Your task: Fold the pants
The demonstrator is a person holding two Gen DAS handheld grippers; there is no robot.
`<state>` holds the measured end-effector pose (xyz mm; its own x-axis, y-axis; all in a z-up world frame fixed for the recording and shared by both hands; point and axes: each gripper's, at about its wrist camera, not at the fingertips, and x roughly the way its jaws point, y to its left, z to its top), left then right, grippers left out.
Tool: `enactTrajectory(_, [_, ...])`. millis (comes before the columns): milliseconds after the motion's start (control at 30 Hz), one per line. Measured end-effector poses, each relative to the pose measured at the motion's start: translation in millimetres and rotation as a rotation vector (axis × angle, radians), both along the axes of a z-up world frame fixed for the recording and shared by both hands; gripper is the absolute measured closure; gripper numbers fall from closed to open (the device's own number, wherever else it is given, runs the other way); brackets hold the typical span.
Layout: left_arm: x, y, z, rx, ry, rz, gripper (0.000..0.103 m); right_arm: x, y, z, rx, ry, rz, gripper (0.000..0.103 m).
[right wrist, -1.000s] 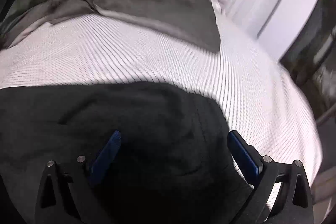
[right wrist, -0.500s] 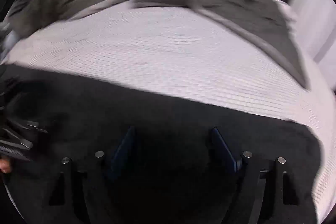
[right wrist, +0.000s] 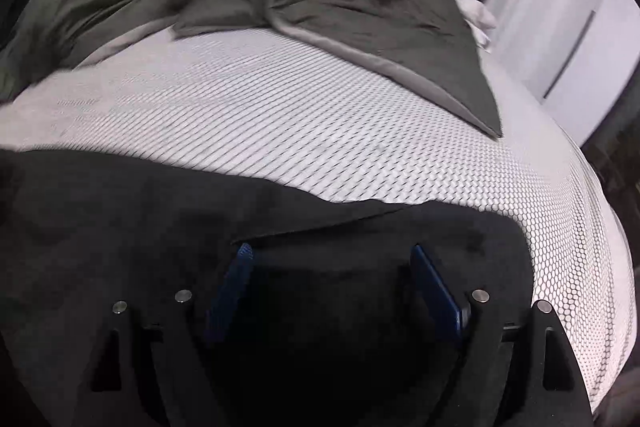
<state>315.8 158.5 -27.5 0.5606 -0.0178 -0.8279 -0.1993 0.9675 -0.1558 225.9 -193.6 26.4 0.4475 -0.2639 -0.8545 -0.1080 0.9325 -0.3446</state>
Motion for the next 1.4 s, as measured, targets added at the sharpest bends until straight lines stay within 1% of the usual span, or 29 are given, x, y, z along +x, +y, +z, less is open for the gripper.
enactTrajectory(67, [-12.0,7.6,-1.6,-0.034,0.004,0.005,0.001,-11.2,9.9,8.1,-0.021,-0.019,0.004,0.019])
enactTrajectory(133, [-31.1,2.2,3.8,-0.017,-0.003,-0.026,0.001,-34.5,22.4,18.8,-0.004,-0.025,0.025,0.015])
enactTrajectory(167, [-40.1,-4.5,6.1,-0.013,-0.011,-0.042,0.001,-42.7,29.0,22.2,0.027,-0.024,0.055,0.013])
enactTrajectory(200, [-50.6,-12.9,9.1,-0.018,-0.03,-0.066,0.001,-24.0,31.4,13.5,0.052,-0.018,0.086,0.013])
enactTrajectory(267, [-70.3,-33.1,14.3,-0.026,-0.047,-0.112,0.001,-41.2,43.8,8.3,0.073,-0.005,0.127,0.013])
enactTrajectory(333, [-78.4,-53.1,8.4,0.014,-0.016,-0.166,0.001,-43.9,65.0,-5.6,0.125,0.045,0.197,0.013])
enactTrajectory(400, [-80.4,-57.5,-5.9,0.066,0.031,-0.195,0.001,-49.6,79.6,-14.9,0.164,0.092,0.263,0.013])
enactTrajectory(433, [-84.4,-54.5,-10.5,0.084,0.037,-0.193,0.001,-51.9,86.6,-27.4,0.145,0.129,0.293,0.013])
enactTrajectory(500, [-94.7,-36.8,-12.3,0.085,0.022,-0.197,0.001,-52.3,81.2,-38.9,0.087,0.149,0.302,0.011])
enactTrajectory(567, [-107.9,-11.6,-10.8,0.105,0.011,-0.168,0.001,-47.1,54.1,-34.8,0.103,0.129,0.25,0.007])
enactTrajectory(633, [-118.9,18.8,-12.6,0.125,0.01,-0.11,0.001,-40.0,18.9,-31.1,0.003,0.086,0.144,0.004])
enactTrajectory(667, [-126.6,33.3,-11.4,0.127,0.008,-0.077,0.001,-36.2,-0.9,-28.5,-0.032,0.062,0.086,0.001])
enactTrajectory(700, [-134.3,48.1,-10.4,0.124,0.004,-0.042,0.003,-32.9,-19.4,-25.4,-0.039,0.047,0.03,0.001])
enactTrajectory(733, [-139.8,56.3,-9.8,0.081,-0.01,-0.051,0.004,-30.3,-42.2,-21.0,-0.007,0.034,-0.036,0.001])
enactTrajectory(767, [-144.5,60.9,-7.8,0.05,-0.028,-0.062,0.004,-29.2,-55.5,-17.1,0.0,0.016,-0.082,0.001])
enactTrajectory(800, [-149.1,60.4,-3.4,0.05,-0.042,-0.067,0.004,-27.4,-64.0,-14.0,-0.008,0.0,-0.111,0.001])
enactTrajectory(867, [-155.3,58.5,8.9,0.065,-0.067,-0.081,0.004,-23.8,-69.0,-8.5,0.009,-0.015,-0.117,0.001])
enactTrajectory(967, [-178.3,66.7,42.2,0.024,-0.197,-0.084,0.002,-25.3,-62.0,-6.9,-0.003,-0.033,-0.084,0.001])
enactTrajectory(1000, [-188.9,76.7,52.8,0.032,-0.23,-0.048,0.001,-23.2,-60.3,-6.2,0.007,-0.038,-0.071,0.001])
enactTrajectory(1033, [-194.1,85.5,54.8,0.057,-0.234,0.001,0.001,-20.2,-57.5,-6.4,0.01,-0.042,-0.065,0.001])
enactTrajectory(1067, [-197.5,96.4,53.2,0.089,-0.217,0.073,0.001,-30.1,-47.9,-5.3,0.01,-0.046,-0.06,0.001])
enactTrajectory(1100, [-198.7,110.4,46.4,0.104,-0.181,0.163,0.004,-33.1,-44.4,-3.1,0.012,-0.052,-0.054,0.001])
enactTrajectory(1133, [-198.6,120.6,39.3,0.091,-0.15,0.205,0.01,-33.4,-42.1,-0.5,0.021,-0.059,-0.043,0.001])
enactTrajectory(1167, [-197.9,131.6,29.7,0.059,-0.115,0.225,0.031,-35.7,-37.3,1.4,0.038,-0.062,-0.031,0.001])
enactTrajectory(1200, [-197.8,140.6,19.2,0.023,-0.073,0.233,0.057,-34.8,-33.6,3.4,0.07,-0.064,-0.006,0.001])
enactTrajectory(1233, [-197.1,147.2,11.3,0.012,-0.04,0.242,0.066,-37.4,-27.7,2.7,0.089,-0.065,0.011,0.001])
enactTrajectory(1267, [-199.2,150.3,6.3,0.015,-0.031,0.24,0.077,-36.9,-23.3,2.6,0.11,-0.061,0.04,0.001])
enactTrajectory(1333, [-200.3,159.4,3.5,0.017,-0.045,0.236,0.084,-30.1,-15.4,-4.5,0.121,-0.03,0.091,0.001])
enactTrajectory(1400, [-200.3,175.2,2.3,0.001,-0.055,0.271,0.092,-20.7,-11.3,-25.3,0.073,0.041,0.117,0.001])
